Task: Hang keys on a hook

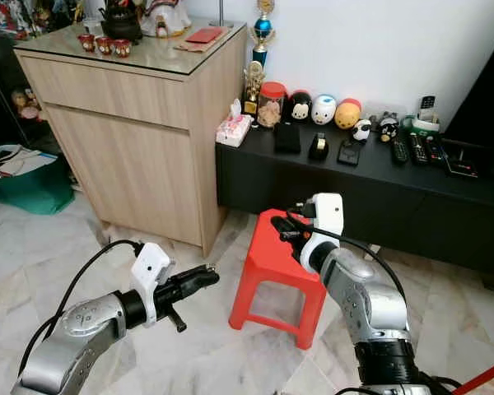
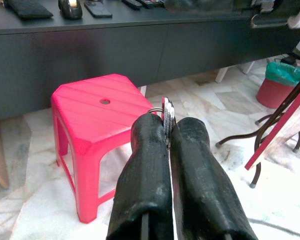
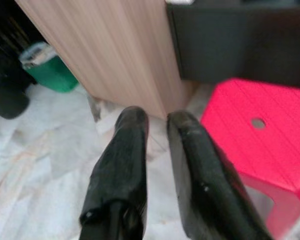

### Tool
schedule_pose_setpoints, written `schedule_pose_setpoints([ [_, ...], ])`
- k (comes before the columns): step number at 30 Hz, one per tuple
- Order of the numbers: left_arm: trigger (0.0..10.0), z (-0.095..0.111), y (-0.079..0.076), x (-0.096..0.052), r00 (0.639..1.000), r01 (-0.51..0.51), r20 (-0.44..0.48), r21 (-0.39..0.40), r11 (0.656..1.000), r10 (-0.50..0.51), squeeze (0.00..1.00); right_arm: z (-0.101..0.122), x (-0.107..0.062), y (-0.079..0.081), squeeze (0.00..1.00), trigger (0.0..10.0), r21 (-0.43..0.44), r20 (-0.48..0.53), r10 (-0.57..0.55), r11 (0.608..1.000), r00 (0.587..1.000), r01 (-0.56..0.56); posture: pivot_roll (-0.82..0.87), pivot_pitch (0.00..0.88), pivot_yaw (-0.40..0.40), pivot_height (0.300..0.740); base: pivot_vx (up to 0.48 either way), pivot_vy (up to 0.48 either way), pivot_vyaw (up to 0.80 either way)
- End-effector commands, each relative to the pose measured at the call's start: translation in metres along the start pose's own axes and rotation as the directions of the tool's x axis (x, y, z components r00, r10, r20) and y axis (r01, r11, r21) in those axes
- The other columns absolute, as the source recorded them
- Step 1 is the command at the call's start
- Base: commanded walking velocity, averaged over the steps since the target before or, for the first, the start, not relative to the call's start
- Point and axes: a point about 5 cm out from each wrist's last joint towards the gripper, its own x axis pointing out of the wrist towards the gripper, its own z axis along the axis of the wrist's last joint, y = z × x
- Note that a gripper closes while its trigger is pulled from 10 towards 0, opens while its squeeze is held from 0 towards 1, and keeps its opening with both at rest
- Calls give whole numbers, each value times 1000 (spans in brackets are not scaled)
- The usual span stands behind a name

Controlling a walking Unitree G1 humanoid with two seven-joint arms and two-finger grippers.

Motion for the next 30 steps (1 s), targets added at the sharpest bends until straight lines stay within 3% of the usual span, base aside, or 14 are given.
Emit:
schedule_pose_setpoints([
  [1, 0, 1, -3, -1, 1000, 8, -10, 16, 1000, -8, 0, -18, -1, -19, 0, 10000, 5, -63, -103, 995, 993, 104, -4, 0, -103, 740, 0, 0, 0],
  [10, 235, -2, -1, -4, 999, -15, -49, 88, 996, 20, 0, -66, -3, -35, 0, 10000, -28, -208, -183, 983, 961, 181, 2, 0, -102, 740, 0, 0, 0],
  [11, 4118, -2, 1, -3, 998, -37, -54, 124, 992, 44, 0, -70, -3, -33, 0, 10000, -21, -218, -168, 986, 962, 167, 1, 0, -99, 740, 0, 0, 0],
  [12, 4118, -2, 2, -3, 997, -42, -55, 131, 991, 49, 0, -70, -2, -33, 0, 10000, -18, -218, -164, 986, 962, 164, 1, 0, -99, 740, 0, 0, 0],
  [13, 9373, -2, 5, -3, 995, -63, -66, 163, 985, 74, 0, -73, -2, -33, 0, 10000, -34, -228, -159, 987, 961, 156, 2, 0, -98, 740, 0, 0, 0],
  [14, 10000, -5, 9, -3, 990, -80, -94, 212, 974, 102, 0, -77, -2, -34, 0, 10000, -70, -245, -157, 987, 957, 144, 2, 0, -98, 740, 0, 0, 0],
  [16, 10000, -14, 12, -6, 977, -57, -179, 295, 954, 113, 0, -84, -2, -34, 0, 10000, -117, -270, -152, 985, 951, 124, 2, 0, -98, 740, 0, 0, 0],
  [21, 10000, -66, 36, -26, 853, -69, -450, 408, 910, 266, 0, -104, -3, -38, 0, 10000, -198, -328, -179, 973, 928, 117, 14, 0, -93, 740, 0, 0, 0],
  [24, 10000, -97, 43, -42, 779, -174, -536, 314, 933, 326, 0, -110, -3, -37, 0, 10000, -207, -341, -180, 972, 923, 113, 10, 0, -90, 740, 0, 0, 0],
  [25, 10000, -105, 45, -47, 746, -179, -565, 338, 924, 351, 0, -111, -3, -37, 0, 10000, -209, -341, -179, 972, 923, 111, 8, 0, -90, 740, 0, 0, 0],
  [26, 10000, -126, 45, -62, 644, -46, -664, 462, 886, 380, 0, -112, -3, -36, 0, 10000, -207, -340, -174, 972, 924, 107, 9, 0, -87, 740, 0, 0, 0],
  [27, 10000, -134, 44, -68, 615, 8, -691, 487, 873, 380, 0, -112, -3, -35, 0, 10000, -206, -335, -170, 973, 927, 104, 9, 0, -87, 740, 0, 0, 0],
  [28, 10000, -136, 44, -71, 613, 11, -688, 498, 867, 388, 0, -111, -2, -35, 0, 10000, -208, -329, -169, 973, 929, 104, 0, 0, -86, 740, 0, 0, 0],
  [30, 10000, -123, 46, -63, 683, -97, -594, 503, 859, 425, 0, -106, -2, -38, 0, 10000, -216, -307, -176, 970, 935, 112, 4, 0, -90, 740, 0, 0, 0],
])
